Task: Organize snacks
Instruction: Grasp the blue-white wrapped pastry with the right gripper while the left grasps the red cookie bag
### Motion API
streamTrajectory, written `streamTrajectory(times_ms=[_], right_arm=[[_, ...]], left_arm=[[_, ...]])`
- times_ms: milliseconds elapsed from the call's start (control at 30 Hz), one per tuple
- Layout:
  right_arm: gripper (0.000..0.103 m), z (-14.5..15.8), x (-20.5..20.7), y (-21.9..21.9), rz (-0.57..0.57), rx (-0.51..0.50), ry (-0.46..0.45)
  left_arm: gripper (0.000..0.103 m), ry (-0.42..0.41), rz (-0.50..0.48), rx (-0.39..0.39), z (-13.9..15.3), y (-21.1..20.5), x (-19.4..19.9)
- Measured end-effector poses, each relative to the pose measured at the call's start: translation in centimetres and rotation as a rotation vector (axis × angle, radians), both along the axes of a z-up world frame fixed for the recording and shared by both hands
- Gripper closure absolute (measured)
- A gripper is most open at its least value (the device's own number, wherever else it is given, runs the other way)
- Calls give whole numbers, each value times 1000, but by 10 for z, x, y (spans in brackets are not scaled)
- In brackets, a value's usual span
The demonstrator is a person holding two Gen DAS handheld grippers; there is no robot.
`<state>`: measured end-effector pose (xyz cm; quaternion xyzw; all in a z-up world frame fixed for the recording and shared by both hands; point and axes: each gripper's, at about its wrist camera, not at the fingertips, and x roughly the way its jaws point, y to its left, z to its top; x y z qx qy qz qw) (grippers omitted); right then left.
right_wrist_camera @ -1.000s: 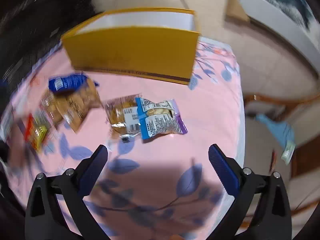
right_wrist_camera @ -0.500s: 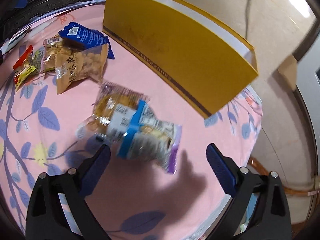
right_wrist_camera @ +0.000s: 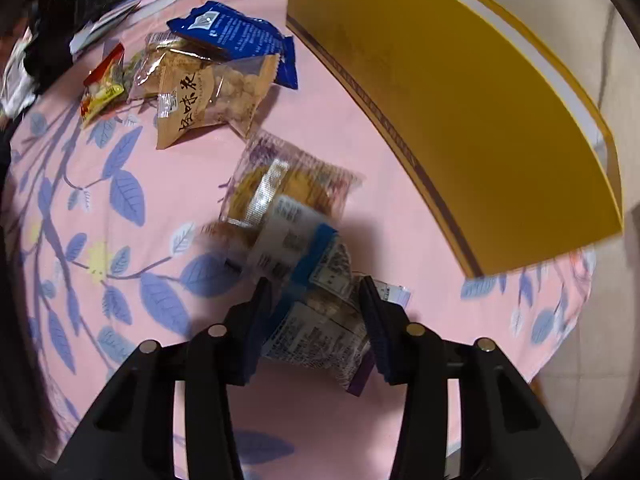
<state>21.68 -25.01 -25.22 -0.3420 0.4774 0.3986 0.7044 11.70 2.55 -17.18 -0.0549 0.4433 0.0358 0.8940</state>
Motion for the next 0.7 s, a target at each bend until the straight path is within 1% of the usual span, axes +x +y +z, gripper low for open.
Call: streamTrajectory(times_ms=[100,133,200,300,400,467,533,600,700], right_arm=[[70,1,-1,-9,-73,18,7],[71,4,-1,-12,-110,32,10],[74,5,-8,-17,-150,52,13],[78,12,-20,-20,-209,88,23],[78,27,-35,-18,-261,151,40],[78,39,-46,-11,-278,197,47],[78,49,-57,-4,-308,256,66],[78,57,-68,0,-338,308,86],[78,70,-82,15,-394,402,121]], left_arm=[[2,17,17,-19,-5,5,1],[2,18,16,-21,-5,5,1],[2,9,0,-19,-4,1,0],[2,-3,-27,10,-3,-6,-1],[2,-13,-49,56,-7,-8,-6],[2,-9,-70,84,-15,-8,-12],[2,2,-101,95,-25,-9,-15],[2,28,-149,120,-40,-15,-17],[2,50,-201,133,-58,-23,-18]])
